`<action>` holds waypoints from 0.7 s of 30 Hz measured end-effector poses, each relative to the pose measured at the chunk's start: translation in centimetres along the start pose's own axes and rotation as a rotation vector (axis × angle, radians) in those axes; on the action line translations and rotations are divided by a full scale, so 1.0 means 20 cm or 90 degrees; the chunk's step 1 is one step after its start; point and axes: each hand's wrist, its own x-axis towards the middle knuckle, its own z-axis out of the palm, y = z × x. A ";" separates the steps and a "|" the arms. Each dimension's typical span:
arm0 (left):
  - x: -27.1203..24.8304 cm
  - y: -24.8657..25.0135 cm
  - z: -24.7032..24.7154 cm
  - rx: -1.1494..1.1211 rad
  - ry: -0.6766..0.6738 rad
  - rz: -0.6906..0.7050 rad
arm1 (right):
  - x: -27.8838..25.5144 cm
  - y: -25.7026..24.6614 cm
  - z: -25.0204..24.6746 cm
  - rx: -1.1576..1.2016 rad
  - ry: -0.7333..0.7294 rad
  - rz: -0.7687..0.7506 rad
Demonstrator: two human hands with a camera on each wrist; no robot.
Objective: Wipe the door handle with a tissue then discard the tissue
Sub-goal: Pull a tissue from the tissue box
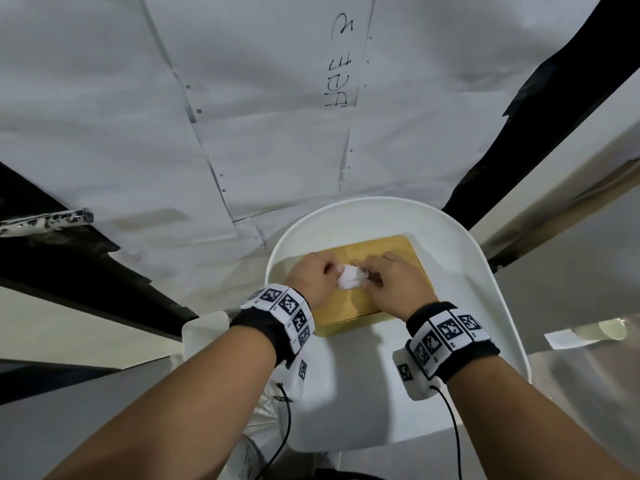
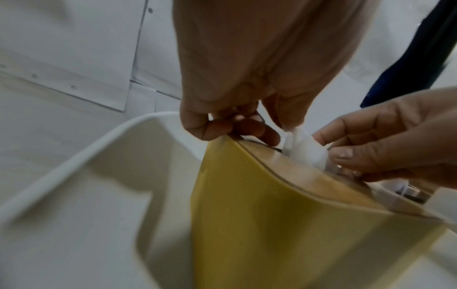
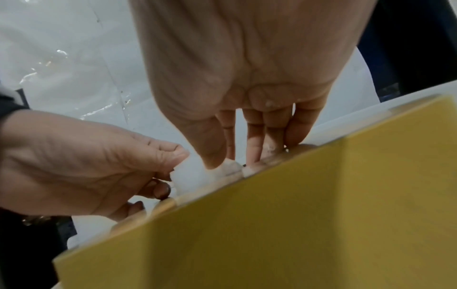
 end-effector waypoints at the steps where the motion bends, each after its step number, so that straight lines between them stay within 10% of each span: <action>1: -0.01 0.01 -0.01 -0.019 0.000 0.001 | 0.01 0.00 0.00 0.015 -0.002 0.004; 21: 0.02 0.00 -0.06 -0.134 0.039 -0.099 | 0.08 -0.04 -0.05 0.155 0.029 0.020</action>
